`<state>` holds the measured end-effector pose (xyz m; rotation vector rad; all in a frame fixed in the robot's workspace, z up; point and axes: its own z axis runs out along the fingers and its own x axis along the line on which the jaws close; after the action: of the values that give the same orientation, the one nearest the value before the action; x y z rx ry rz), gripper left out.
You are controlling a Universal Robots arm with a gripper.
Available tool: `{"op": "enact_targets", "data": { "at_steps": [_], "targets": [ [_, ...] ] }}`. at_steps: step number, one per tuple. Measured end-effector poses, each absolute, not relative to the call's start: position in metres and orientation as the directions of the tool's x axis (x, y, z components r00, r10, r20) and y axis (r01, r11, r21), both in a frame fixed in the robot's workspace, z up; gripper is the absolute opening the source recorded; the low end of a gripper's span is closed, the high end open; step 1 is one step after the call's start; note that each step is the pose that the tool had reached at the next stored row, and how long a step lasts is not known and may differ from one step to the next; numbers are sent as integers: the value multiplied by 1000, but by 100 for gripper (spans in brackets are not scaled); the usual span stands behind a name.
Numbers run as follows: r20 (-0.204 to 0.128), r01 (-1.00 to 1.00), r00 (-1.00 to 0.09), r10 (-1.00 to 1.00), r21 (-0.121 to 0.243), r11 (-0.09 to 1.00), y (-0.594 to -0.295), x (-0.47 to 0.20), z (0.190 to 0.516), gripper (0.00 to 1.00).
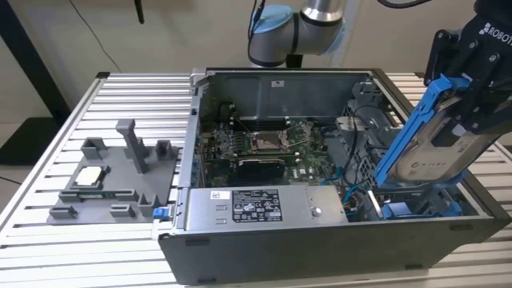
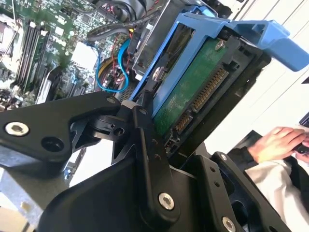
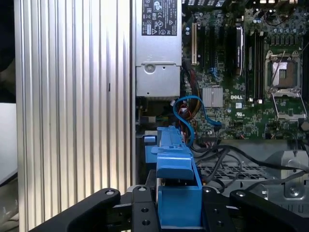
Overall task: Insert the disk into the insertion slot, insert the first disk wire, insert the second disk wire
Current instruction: 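Insert the disk into the insertion slot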
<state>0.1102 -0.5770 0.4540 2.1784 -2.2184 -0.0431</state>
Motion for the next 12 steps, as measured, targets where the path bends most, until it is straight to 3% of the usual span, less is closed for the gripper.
{"op": "enact_targets", "data": {
  "at_steps": [12],
  "targets": [
    [3, -999, -18, -1000, 42, 18, -577, 112, 442, 33]
  ]
}}
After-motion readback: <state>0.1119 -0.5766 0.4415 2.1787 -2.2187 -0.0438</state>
